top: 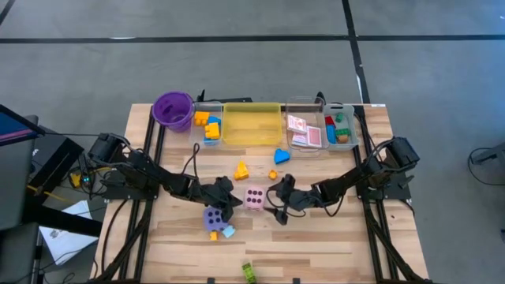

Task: Pick & Place Toys
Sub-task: Put the pink dice into the yellow transparent bin

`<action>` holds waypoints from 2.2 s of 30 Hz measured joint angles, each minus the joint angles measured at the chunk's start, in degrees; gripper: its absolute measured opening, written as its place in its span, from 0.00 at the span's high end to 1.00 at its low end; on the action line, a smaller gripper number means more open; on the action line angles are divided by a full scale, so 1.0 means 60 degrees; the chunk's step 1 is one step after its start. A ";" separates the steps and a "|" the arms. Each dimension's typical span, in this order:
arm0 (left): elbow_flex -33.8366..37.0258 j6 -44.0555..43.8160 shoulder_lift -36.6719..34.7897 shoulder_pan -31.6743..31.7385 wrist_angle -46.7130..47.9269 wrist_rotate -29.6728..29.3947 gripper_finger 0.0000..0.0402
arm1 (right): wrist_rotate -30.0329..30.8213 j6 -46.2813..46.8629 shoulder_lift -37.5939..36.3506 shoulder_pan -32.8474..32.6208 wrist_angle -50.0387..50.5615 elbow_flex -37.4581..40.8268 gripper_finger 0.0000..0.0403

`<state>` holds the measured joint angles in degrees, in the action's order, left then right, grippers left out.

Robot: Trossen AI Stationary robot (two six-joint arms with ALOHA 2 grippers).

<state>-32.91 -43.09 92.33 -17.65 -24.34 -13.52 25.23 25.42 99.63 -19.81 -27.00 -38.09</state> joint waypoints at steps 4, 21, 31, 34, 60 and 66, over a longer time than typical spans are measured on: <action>0.0000 -0.0001 0.0000 0.0000 -0.0035 -0.0069 1.00 | 0.0132 -0.0091 0.0000 0.0018 -0.0010 0.0004 0.01; 0.0000 -0.0098 0.0007 0.0018 -0.0438 -0.0446 1.00 | 0.0116 -0.0592 0.0000 0.0124 -0.0505 0.0004 0.01; 0.0000 -0.0063 0.0007 0.0130 -0.0441 -0.0528 1.00 | 0.0039 -0.0592 0.0000 0.0259 -0.0546 0.0004 0.01; -0.0004 -0.0044 0.0007 0.0132 -0.0439 -0.0531 1.00 | 0.0029 -0.0666 0.0199 0.0270 -0.0882 -0.0001 0.01; 0.0073 0.0649 -0.0019 0.0076 -0.0280 -0.0412 1.00 | 0.1281 -0.1364 0.2007 0.0306 -0.0450 -0.1581 0.01; 0.0101 0.1383 -0.0760 0.0186 -0.0070 -0.0184 1.00 | 0.1453 -0.1583 0.1570 0.0234 -0.0080 -0.1528 0.01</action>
<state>-32.30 -34.79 87.77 -16.53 -24.76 -14.62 33.95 15.92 109.06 -18.41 -27.48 -47.25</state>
